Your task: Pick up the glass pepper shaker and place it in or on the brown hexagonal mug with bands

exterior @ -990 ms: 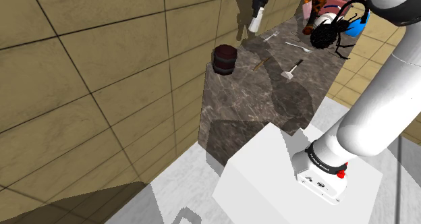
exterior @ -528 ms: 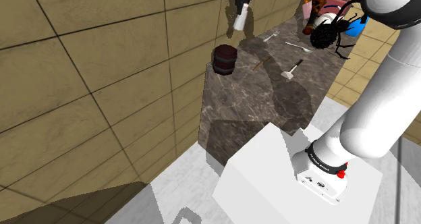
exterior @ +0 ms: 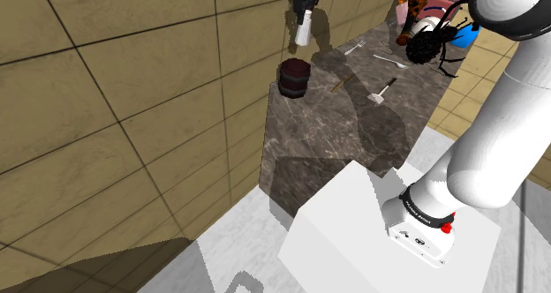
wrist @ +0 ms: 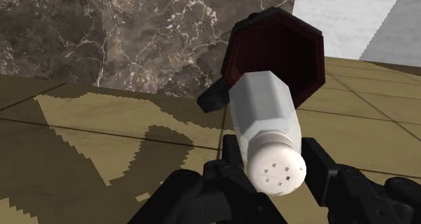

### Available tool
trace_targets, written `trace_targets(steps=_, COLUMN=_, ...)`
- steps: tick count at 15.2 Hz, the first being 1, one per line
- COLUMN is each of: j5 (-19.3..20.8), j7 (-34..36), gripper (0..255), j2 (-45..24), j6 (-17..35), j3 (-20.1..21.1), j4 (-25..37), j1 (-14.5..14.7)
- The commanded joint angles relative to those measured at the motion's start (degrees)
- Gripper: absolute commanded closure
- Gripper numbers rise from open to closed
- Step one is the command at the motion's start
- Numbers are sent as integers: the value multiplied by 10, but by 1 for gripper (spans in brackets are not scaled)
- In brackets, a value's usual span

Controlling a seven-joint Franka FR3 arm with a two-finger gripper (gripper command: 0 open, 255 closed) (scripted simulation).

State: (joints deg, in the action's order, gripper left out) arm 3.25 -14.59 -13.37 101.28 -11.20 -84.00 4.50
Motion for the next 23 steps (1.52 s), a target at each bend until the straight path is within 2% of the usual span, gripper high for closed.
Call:
trace_targets(steps=1, j5=1, j7=3, gripper=255, j2=2, j6=16, j3=0, j4=-18, j1=1)
trace_targets(steps=14, j5=2, j7=10, gripper=255, j2=-2, j6=115, j3=1, j4=-113, j1=2)
trace_targets(steps=21, j5=2, j7=10, gripper=255, j2=-2, j6=115, j3=1, j4=-113, j1=2)
trace_targets(steps=22, j5=2, j7=10, gripper=0, j2=-2, j6=115, j3=1, j4=-113, j1=2)
trace_targets(steps=23, j5=2, j7=10, gripper=0, j2=-2, j6=115, j3=1, j4=-113, j1=2)
